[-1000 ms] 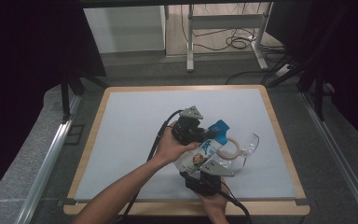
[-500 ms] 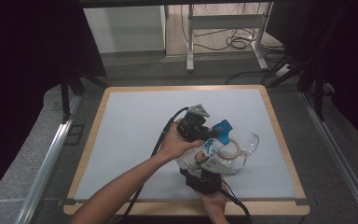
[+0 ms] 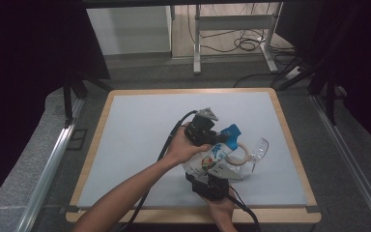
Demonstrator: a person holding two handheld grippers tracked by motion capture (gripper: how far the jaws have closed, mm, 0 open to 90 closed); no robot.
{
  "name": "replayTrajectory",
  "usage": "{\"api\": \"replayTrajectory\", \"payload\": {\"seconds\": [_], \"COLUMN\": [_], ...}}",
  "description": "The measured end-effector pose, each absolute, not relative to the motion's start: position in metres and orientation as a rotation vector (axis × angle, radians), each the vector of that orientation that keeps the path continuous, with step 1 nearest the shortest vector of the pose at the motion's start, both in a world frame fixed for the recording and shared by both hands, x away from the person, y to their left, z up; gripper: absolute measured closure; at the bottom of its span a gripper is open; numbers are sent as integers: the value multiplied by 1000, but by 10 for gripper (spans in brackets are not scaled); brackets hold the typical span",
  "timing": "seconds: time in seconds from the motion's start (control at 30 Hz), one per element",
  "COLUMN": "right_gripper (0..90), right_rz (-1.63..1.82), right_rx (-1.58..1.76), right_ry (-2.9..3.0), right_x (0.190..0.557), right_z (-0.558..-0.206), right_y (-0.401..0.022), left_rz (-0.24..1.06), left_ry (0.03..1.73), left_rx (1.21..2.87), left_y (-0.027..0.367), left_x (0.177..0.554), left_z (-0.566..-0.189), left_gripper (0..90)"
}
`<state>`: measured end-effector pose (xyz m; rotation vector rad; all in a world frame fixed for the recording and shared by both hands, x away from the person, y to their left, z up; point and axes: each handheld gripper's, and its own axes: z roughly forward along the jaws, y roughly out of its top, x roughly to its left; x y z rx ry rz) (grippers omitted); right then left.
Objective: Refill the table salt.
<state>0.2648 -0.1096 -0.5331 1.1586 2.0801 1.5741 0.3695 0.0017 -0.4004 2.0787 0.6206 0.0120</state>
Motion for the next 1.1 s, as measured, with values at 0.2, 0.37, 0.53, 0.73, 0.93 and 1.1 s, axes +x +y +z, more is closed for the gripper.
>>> {"api": "replayTrajectory", "payload": {"seconds": [0.2, 0.37, 0.53, 0.73, 0.93, 1.1], "right_gripper": [472, 472, 472, 472, 472, 472], "right_rz": [1579, 1584, 1603, 1625, 1639, 1654], "right_rx": [1168, 1168, 1158, 1170, 1181, 1192], "right_ry": [2072, 2067, 2058, 2054, 2039, 2034], "right_x": [265, 265, 264, 263, 264, 264], "right_z": [-532, -530, -526, -526, -524, -523], "right_y": [-109, -108, -105, -106, -108, -109], "left_rz": [2, 26, 34, 53, 70, 74], "left_ry": [623, 618, 612, 595, 581, 579], "left_rx": [2082, 2110, 2133, 2170, 2189, 2202], "left_y": [1, -3, -6, -10, -17, -20], "left_x": [373, 376, 375, 373, 372, 374], "left_z": [-401, -398, -396, -393, -390, -389], "left_gripper": [900, 900, 900, 900, 900, 900]}}
